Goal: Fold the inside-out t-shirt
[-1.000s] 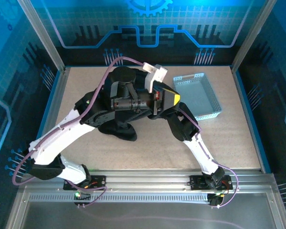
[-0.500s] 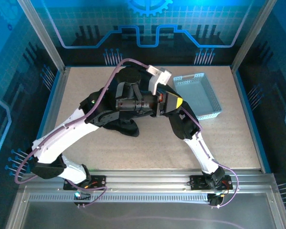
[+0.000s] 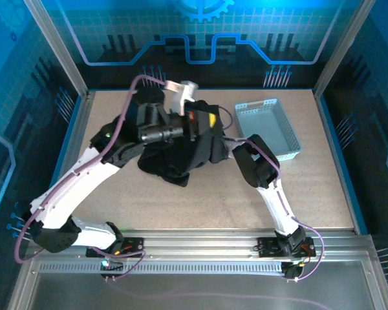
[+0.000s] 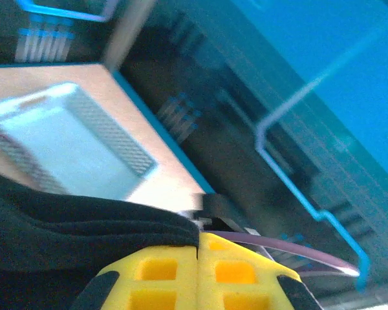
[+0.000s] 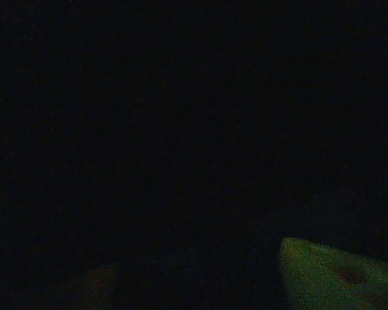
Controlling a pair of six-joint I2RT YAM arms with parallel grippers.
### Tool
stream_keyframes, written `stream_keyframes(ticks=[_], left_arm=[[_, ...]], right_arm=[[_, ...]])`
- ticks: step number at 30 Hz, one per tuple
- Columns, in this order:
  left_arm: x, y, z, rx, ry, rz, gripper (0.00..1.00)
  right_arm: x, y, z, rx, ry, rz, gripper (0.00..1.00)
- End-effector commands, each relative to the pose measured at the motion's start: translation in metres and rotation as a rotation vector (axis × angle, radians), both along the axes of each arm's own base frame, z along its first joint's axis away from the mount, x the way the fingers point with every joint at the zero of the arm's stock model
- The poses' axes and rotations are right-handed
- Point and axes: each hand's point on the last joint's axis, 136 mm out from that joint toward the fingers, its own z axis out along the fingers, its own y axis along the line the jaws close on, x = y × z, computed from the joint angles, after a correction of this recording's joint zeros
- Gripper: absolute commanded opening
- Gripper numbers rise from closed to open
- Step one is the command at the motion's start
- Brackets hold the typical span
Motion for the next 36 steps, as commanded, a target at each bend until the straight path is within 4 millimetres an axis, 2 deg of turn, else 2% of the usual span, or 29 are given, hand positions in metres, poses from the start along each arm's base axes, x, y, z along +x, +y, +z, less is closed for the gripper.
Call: stream_keyframes(ticks=[1, 3, 5, 11, 14, 17, 21, 26, 31, 33, 34, 35, 36], left_arm=[[0.011, 0.026, 0.005, -0.047, -0.005, 0.092, 0.00], [0.007, 0.017, 0.007, -0.084, 0.003, 0.034, 0.00], [-0.004, -0.003, 0.015, -0.141, 0.017, -0.084, 0.00], [-0.053, -0.069, 0.036, -0.124, -0.053, -0.305, 0.00], [-0.074, -0.092, 0.044, -0.179, -0.044, -0.405, 0.00], [-0.093, -0.111, 0.040, -0.159, -0.048, -0.463, 0.00], [-0.098, -0.124, 0.034, -0.173, -0.022, -0.488, 0.00], [-0.094, -0.127, 0.028, -0.166, -0.013, -0.472, 0.00], [-0.099, -0.132, 0.028, -0.217, 0.010, -0.506, 0.00], [-0.109, -0.137, 0.031, -0.218, -0.013, -0.540, 0.00], [-0.113, -0.139, 0.030, -0.209, -0.021, -0.546, 0.00], [-0.115, -0.140, 0.032, -0.209, -0.026, -0.552, 0.00], [-0.116, -0.140, 0.032, -0.211, -0.026, -0.554, 0.00]], right_arm=[[0.008, -0.026, 0.042, 0.008, -0.136, -0.047, 0.71], [0.005, -0.034, 0.039, 0.030, -0.144, -0.042, 0.72], [0.001, -0.031, 0.042, 0.043, -0.166, -0.005, 0.75], [-0.008, 0.003, 0.076, 0.178, -0.265, 0.131, 0.82], [-0.003, 0.012, 0.089, 0.264, -0.273, 0.139, 0.85], [0.007, 0.016, 0.103, 0.312, -0.276, 0.125, 0.88], [0.019, 0.023, 0.120, 0.396, -0.278, 0.132, 0.91], [0.023, 0.028, 0.133, 0.497, -0.262, 0.140, 0.92], [0.032, 0.017, 0.105, 0.309, -0.244, 0.055, 0.93], [0.037, 0.019, 0.101, 0.329, -0.244, 0.074, 0.91], [0.038, 0.021, 0.108, 0.348, -0.249, 0.083, 0.91], [0.040, 0.024, 0.094, 0.342, -0.226, 0.094, 0.88], [0.041, 0.027, 0.092, 0.340, -0.218, 0.102, 0.86]])
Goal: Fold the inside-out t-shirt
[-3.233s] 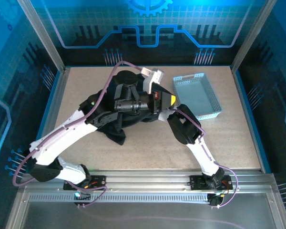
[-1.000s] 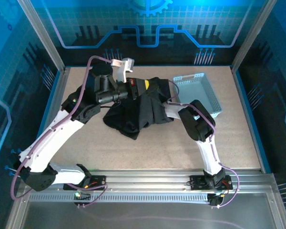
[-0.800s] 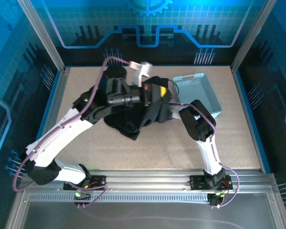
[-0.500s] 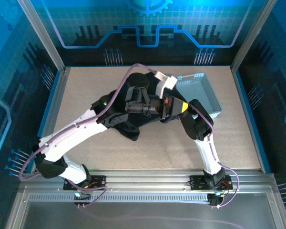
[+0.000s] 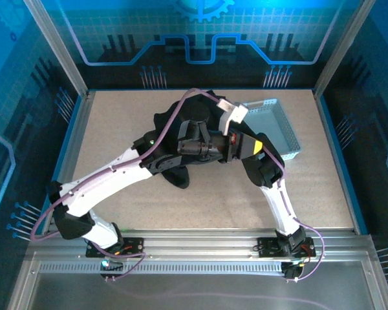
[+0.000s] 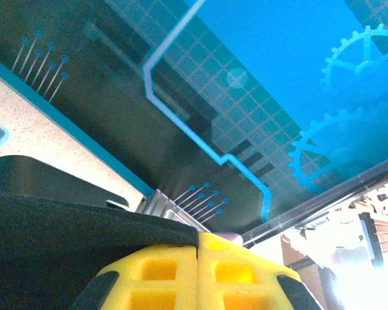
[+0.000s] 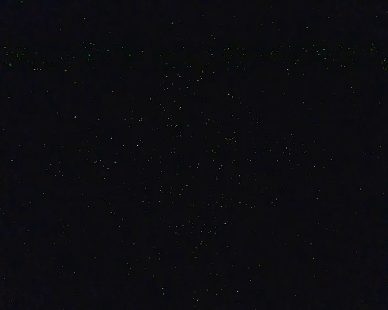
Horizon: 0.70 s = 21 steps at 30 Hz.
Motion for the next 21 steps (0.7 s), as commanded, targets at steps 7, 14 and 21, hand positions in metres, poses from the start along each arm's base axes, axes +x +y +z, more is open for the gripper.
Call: stream_keyframes(ticks=[7, 14, 21], left_arm=[[0.015, 0.027, 0.016, -0.058, -0.025, 0.088, 0.00], [0.072, 0.093, 0.001, -0.038, 0.005, 0.322, 0.00], [0.083, 0.096, -0.013, -0.028, 0.045, 0.333, 0.00]], right_arm=[[0.007, -0.004, -0.007, 0.002, -0.005, -0.001, 0.42], [-0.006, -0.029, -0.011, -0.012, 0.024, -0.035, 0.15], [-0.030, -0.030, 0.006, 0.092, -0.039, 0.040, 0.42]])
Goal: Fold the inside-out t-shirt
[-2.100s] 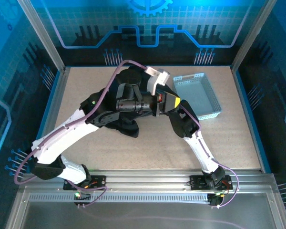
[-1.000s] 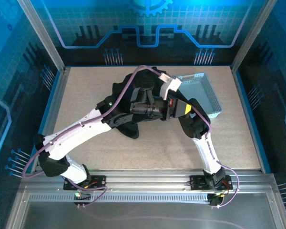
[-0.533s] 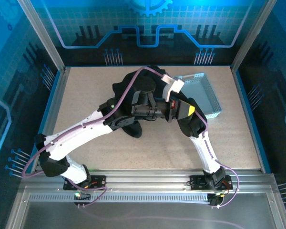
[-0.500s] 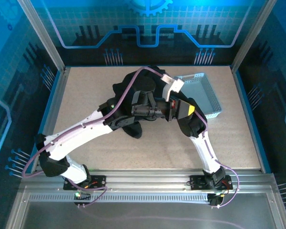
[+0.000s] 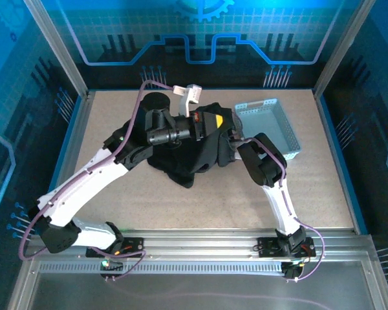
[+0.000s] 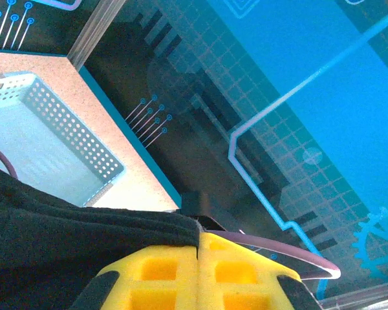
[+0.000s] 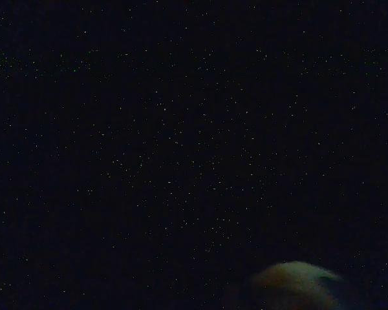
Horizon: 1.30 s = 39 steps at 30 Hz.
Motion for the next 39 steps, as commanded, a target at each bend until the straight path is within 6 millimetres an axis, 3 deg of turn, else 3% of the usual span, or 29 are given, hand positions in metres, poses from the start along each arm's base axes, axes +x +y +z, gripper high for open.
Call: stream_keyframes(ticks=[1, 4, 7, 12, 18, 21, 24, 27, 28, 29, 34, 39], left_arm=[[0.000, -0.003, -0.004, -0.026, 0.023, -0.017, 0.00], [0.000, -0.013, -0.020, -0.028, 0.073, -0.050, 0.00], [-0.001, -0.025, -0.037, -0.036, 0.128, -0.091, 0.00], [-0.040, -0.073, -0.042, -0.035, 0.117, -0.243, 0.00], [-0.088, -0.120, -0.023, -0.146, 0.108, -0.432, 0.00], [-0.089, -0.118, -0.021, -0.150, 0.092, -0.436, 0.00], [-0.080, -0.103, -0.031, -0.111, 0.065, -0.359, 0.00], [-0.073, -0.089, -0.041, -0.098, 0.069, -0.309, 0.00], [-0.072, -0.087, -0.042, -0.099, 0.072, -0.302, 0.00], [-0.071, -0.085, -0.045, -0.097, 0.078, -0.296, 0.00], [-0.069, -0.080, -0.044, -0.101, 0.073, -0.275, 0.00], [-0.062, -0.071, -0.044, -0.099, 0.069, -0.241, 0.00]], right_arm=[[-0.007, 0.000, 0.064, 0.131, -0.164, 0.042, 0.49], [-0.013, 0.000, 0.076, 0.178, -0.201, 0.067, 0.68], [-0.015, 0.005, 0.071, 0.127, -0.195, 0.071, 0.81], [-0.006, 0.011, 0.043, 0.005, -0.156, 0.044, 0.85], [0.011, 0.023, 0.025, -0.056, -0.114, 0.036, 0.88], [0.002, 0.033, 0.010, -0.135, -0.060, 0.060, 0.88], [-0.018, 0.034, -0.029, -0.390, -0.019, 0.064, 0.89], [-0.031, 0.032, -0.046, -0.553, -0.035, 0.054, 0.89], [-0.034, 0.029, -0.065, -0.604, -0.019, 0.056, 0.89], [-0.034, 0.027, -0.071, -0.646, -0.017, 0.048, 0.89], [-0.034, 0.038, -0.074, -0.712, -0.041, 0.083, 0.84], [-0.027, 0.031, -0.094, -0.920, -0.027, 0.068, 0.68]])
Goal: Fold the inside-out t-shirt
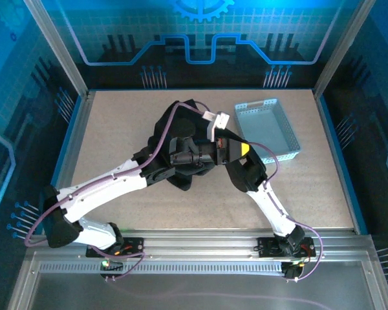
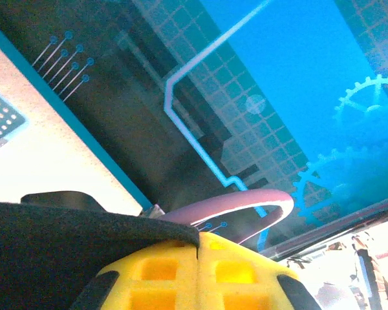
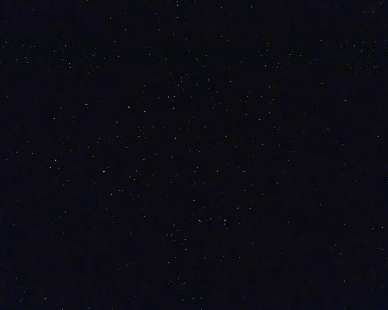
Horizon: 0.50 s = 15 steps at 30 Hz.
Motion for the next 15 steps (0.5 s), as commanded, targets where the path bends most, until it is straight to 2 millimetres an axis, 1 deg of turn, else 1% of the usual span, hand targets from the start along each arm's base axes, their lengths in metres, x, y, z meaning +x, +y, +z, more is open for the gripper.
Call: stream_keyframes(ticks=[1, 4, 6, 7, 9, 11, 12, 15], left_arm=[[-0.004, 0.006, -0.003, 0.007, -0.008, -0.007, 0.00], [0.008, 0.023, -0.007, 0.024, -0.005, 0.056, 0.00], [0.022, 0.043, -0.011, 0.051, -0.002, 0.125, 0.00], [0.029, 0.054, -0.012, 0.066, -0.006, 0.160, 0.00], [0.045, 0.084, -0.013, 0.100, -0.019, 0.251, 0.00], [0.061, 0.115, -0.012, 0.136, -0.035, 0.342, 0.00], [0.068, 0.132, -0.010, 0.148, -0.048, 0.391, 0.00], [0.089, 0.177, -0.008, 0.185, -0.060, 0.531, 0.00]], right_arm=[[-0.013, -0.023, -0.042, -0.259, 0.036, -0.008, 0.63], [-0.013, -0.019, -0.031, -0.244, 0.017, 0.010, 0.51], [-0.014, -0.017, -0.015, -0.204, -0.009, 0.016, 0.41], [-0.014, -0.016, -0.002, -0.178, -0.030, 0.020, 0.36], [-0.016, -0.021, 0.017, -0.147, -0.062, 0.016, 0.24], [-0.019, -0.026, 0.039, -0.103, -0.095, 0.014, 0.18], [-0.021, -0.032, 0.048, -0.086, -0.113, 0.005, 0.15], [-0.030, -0.046, 0.063, -0.032, -0.148, 0.000, 0.11]])
